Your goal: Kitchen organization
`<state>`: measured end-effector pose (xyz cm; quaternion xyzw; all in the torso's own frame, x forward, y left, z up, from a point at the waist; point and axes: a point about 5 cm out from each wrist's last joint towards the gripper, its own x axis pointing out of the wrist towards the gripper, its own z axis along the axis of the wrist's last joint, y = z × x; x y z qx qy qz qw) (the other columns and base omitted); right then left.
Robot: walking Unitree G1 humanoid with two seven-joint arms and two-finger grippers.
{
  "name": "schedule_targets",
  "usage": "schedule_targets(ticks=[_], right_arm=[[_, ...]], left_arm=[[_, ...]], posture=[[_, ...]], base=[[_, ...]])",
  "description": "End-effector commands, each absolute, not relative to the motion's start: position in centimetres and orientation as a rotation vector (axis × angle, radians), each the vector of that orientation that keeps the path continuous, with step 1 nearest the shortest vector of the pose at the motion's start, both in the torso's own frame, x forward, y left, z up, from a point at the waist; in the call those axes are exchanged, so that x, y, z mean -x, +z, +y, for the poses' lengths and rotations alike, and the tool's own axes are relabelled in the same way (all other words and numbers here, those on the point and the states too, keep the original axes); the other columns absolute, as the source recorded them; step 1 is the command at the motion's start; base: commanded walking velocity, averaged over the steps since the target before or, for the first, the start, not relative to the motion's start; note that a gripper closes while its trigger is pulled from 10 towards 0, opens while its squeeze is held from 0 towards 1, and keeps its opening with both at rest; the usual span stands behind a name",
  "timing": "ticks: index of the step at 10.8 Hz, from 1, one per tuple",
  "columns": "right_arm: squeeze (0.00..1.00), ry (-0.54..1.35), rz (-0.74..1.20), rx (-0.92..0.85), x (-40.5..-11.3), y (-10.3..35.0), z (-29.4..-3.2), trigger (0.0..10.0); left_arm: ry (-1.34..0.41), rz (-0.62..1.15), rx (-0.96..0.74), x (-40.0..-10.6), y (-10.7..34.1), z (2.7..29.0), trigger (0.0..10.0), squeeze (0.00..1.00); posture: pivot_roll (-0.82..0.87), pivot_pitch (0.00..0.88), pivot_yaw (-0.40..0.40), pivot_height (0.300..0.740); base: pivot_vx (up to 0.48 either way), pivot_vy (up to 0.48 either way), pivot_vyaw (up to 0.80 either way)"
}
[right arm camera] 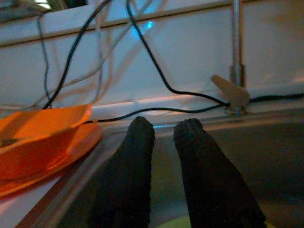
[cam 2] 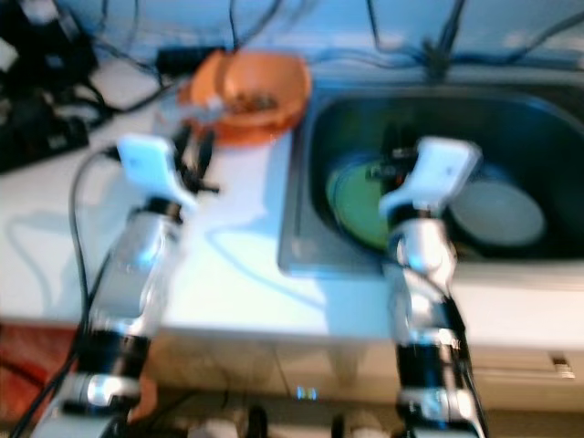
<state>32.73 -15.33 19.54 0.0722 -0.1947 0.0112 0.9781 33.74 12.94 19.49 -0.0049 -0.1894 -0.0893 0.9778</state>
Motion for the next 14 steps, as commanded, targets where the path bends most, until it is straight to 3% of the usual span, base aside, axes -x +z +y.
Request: schedule_targets(ticks=[1, 8, 14], right_arm=[[0.00, -0.015, -0.360, -0.137, -32.8, 18.7, -16.4, 10.0], [0.00, -0.019, -0.414, -0.113, -32.9, 20.6, -16.9, 10.0], [0.00, 0.020, -0.497, -0.064, -33.0, 24.1, -16.6, 10.0]], left_arm=[[-0.213, -0.379, 0.002, -33.6, 19.5, 11.9, 10.0, 0.00], [-0.285, -0.351, -0.038, -33.6, 19.9, 11.3, 10.0, 0.00], [-0.313, -0.264, -0.002, -36.2, 25.7, 11.9, 10.0, 0.00]], posture=[[0.08, 0.185, 0.069, 0.740], [0.07, 0.164, 0.070, 0.740], [0.08, 0.151, 0.076, 0.740]], base=[[0.341, 0.000, 0.00], [0.000, 0.000, 0.00], [0.000, 0.000, 0.00]])
